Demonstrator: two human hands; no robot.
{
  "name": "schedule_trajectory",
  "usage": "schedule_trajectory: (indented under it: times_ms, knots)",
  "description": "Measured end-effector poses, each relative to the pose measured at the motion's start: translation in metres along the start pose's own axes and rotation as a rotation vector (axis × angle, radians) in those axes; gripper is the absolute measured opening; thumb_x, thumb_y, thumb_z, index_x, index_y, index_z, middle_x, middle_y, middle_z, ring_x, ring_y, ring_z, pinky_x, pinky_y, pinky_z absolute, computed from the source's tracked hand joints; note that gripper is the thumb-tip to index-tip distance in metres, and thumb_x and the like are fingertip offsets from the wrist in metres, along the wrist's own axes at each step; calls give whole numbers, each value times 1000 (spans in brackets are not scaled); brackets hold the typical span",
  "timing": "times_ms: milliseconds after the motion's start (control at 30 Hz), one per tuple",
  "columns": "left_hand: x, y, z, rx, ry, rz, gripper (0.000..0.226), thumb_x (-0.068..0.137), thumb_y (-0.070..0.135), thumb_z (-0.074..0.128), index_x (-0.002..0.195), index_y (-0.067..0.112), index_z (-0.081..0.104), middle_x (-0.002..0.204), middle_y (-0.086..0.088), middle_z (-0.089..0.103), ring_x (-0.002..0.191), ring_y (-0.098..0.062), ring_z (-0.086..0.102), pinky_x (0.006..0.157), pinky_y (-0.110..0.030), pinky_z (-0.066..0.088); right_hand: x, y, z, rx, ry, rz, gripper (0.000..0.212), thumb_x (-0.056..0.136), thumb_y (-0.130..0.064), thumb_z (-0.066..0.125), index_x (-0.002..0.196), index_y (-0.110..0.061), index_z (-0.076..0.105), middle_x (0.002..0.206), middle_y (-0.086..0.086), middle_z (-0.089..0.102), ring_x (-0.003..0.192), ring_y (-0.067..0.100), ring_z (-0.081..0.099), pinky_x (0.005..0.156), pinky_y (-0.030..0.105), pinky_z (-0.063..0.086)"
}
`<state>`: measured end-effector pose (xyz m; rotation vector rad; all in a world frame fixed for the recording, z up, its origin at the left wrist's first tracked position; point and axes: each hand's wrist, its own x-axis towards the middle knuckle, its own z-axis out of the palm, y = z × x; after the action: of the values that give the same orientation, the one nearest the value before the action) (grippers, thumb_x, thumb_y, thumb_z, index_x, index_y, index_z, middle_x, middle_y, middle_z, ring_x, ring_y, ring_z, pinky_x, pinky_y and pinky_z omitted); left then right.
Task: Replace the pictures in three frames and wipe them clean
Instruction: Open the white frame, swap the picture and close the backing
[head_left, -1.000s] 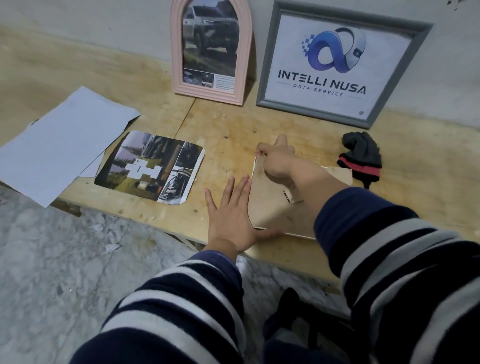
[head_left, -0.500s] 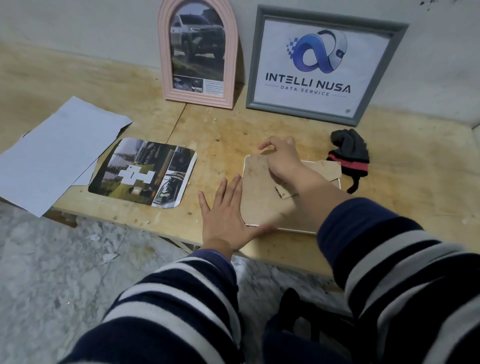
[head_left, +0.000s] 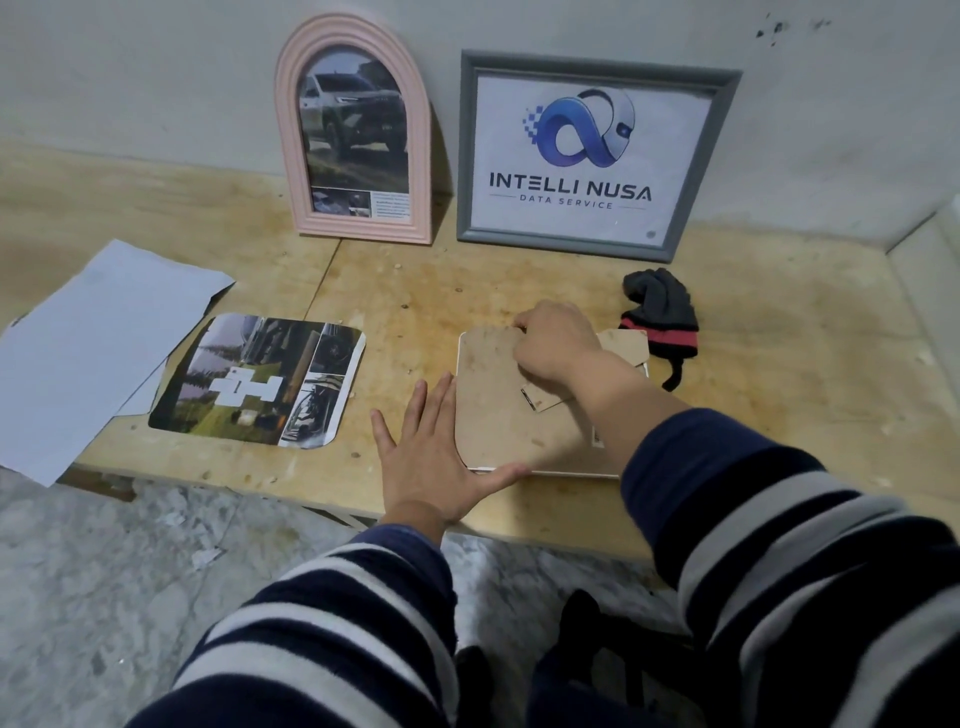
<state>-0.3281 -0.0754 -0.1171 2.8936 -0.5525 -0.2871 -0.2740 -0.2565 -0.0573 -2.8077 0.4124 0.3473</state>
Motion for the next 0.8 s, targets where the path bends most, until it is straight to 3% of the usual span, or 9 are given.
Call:
schedule_trajectory:
  times_ms: [100, 167, 300, 400, 533, 567, 633, 700, 800]
  knots:
    - [0, 0, 0, -3, 1, -2, 130, 50, 103, 13, 154, 25, -6, 160, 19, -8, 147, -8, -14, 114, -60, -8, 0, -6, -10, -48, -4, 6, 29, 79, -12, 46, 95, -8, 71, 95, 12, 67, 89, 31, 60, 72, 29, 47]
    - [1, 0, 0, -10, -1, -6, 131, 50, 103, 14, 154, 26, -4, 160, 19, -6, 147, -8, -14, 114, -60, -7, 1, -7, -13, -42, -9, 25, 29, 80, -16, 46, 97, -9, 68, 98, 12, 66, 87, 31, 57, 69, 29, 42]
    - [1, 0, 0, -5, -9, -8, 131, 49, 103, 13, 154, 25, -4, 160, 18, -4, 147, -8, -14, 114, -60, -7, -1, -13, -17, -45, -3, 43, 42, 80, -18, 47, 121, -7, 50, 104, 13, 62, 101, 35, 57, 75, 33, 40]
    - [1, 0, -1, -6, -15, -8, 132, 50, 103, 13, 154, 25, -5, 160, 18, -6, 146, -8, -15, 114, -60, -8, -5, -14, -15, -51, -6, 34, 45, 82, -21, 46, 124, -7, 45, 103, 12, 62, 101, 35, 57, 78, 36, 40]
    - [1, 1, -1, 5, -19, -8, 130, 51, 103, 12, 152, 26, -14, 159, 18, -14, 146, -8, -17, 114, -60, -8, -10, -9, -5, 0, -49, 13, 51, 82, -19, 46, 132, -11, 42, 118, 11, 60, 110, 34, 54, 92, 39, 40]
    - [0, 1, -1, 6, -19, -8, 130, 51, 103, 12, 151, 26, -16, 159, 18, -15, 146, -8, -17, 114, -60, -8, -11, -6, 0, 14, -48, 11, 55, 82, -18, 45, 137, -13, 40, 126, 11, 57, 117, 33, 50, 100, 41, 37]
    - [1, -1, -1, 8, -13, -16, 130, 50, 103, 12, 151, 26, -18, 158, 18, -16, 146, -8, -16, 114, -60, -8, -13, 0, 8, 7, -12, 20, 62, 85, -17, 42, 146, -19, 34, 147, 9, 41, 138, 29, 31, 118, 46, 13]
    - [0, 0, 0, 7, -8, -13, 131, 50, 103, 12, 151, 25, -18, 158, 18, -16, 146, -7, -16, 114, -59, -9, -20, 11, 14, -34, 71, 55, 64, 89, -16, 40, 151, -23, 24, 157, 7, 23, 147, 26, 11, 119, 50, -5]
    - [0, -1, 1, -4, -3, -6, 131, 51, 104, 12, 152, 25, -16, 159, 17, -15, 146, -7, -16, 114, -59, -9, -36, 34, 21, -7, 228, 165, 64, 91, -13, 40, 151, -21, 21, 158, 7, 17, 147, 26, 7, 119, 51, -3]
